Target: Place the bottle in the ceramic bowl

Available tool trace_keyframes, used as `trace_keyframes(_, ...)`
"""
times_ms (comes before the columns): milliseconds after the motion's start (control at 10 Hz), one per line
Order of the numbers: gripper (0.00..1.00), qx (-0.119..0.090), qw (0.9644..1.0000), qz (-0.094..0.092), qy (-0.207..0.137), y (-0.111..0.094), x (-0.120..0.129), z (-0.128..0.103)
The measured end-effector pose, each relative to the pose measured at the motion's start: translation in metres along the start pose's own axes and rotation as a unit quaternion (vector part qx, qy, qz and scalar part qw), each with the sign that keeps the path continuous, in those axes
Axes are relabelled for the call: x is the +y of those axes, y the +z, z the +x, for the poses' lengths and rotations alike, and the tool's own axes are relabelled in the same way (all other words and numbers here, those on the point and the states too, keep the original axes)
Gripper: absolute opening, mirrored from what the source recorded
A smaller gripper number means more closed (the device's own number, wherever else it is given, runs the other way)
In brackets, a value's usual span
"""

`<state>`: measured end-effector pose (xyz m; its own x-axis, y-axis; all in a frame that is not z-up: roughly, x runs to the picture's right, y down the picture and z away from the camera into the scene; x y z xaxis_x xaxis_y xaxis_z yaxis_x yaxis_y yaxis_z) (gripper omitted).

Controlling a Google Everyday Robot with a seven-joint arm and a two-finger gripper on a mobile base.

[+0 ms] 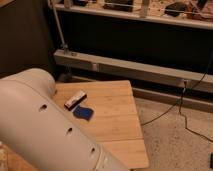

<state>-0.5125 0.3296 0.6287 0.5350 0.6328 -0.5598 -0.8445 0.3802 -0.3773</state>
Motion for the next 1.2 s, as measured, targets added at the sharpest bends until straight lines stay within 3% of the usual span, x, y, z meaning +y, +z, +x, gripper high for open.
trace_keyframes(200, 0.65, 0.001, 1.0, -0.002, 0.002, 0.002, 0.001, -0.001)
trace_keyframes(600, 0.65, -0.013, 0.9994, -0.031, 0.007, 0.032, -0.003, -0.036)
trace_keyframes(900, 0.65, -0.016, 0.9994, -0.032, 0.006, 0.039, -0.005, -0.043)
trace_keyframes(1200, 0.65, -0.016, 0.9993, -0.033, -0.012, 0.046, 0.016, -0.048)
